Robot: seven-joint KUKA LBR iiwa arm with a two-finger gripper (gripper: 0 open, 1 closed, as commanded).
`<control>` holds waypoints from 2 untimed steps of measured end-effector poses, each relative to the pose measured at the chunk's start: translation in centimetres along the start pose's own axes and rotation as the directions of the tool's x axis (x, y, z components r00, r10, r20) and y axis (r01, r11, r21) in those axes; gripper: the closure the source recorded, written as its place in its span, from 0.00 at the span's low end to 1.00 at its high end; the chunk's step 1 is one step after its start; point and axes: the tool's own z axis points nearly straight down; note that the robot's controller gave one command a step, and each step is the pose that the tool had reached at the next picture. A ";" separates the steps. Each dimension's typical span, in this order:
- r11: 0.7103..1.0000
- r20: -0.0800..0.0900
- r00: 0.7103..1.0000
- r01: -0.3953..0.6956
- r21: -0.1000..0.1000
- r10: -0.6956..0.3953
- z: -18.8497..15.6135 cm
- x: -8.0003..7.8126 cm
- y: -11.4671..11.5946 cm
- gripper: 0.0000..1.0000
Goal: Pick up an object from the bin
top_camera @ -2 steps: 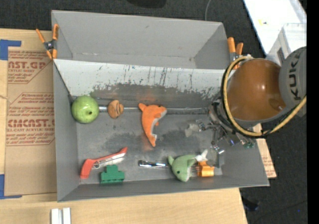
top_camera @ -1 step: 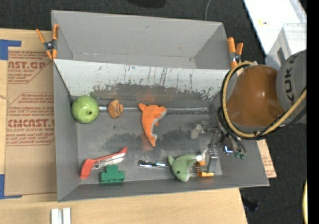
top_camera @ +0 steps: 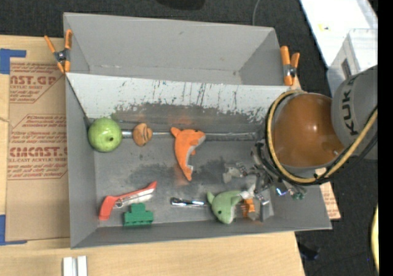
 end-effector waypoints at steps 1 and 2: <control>0.999 0.002 0.999 0.046 -0.002 -0.046 3.1 1.2 -3.6 1.00; 0.999 0.002 0.999 0.045 -0.002 -0.045 3.1 1.2 -3.6 1.00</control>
Offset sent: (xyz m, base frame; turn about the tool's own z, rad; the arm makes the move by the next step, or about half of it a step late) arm 0.0000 0.0000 0.0000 0.0000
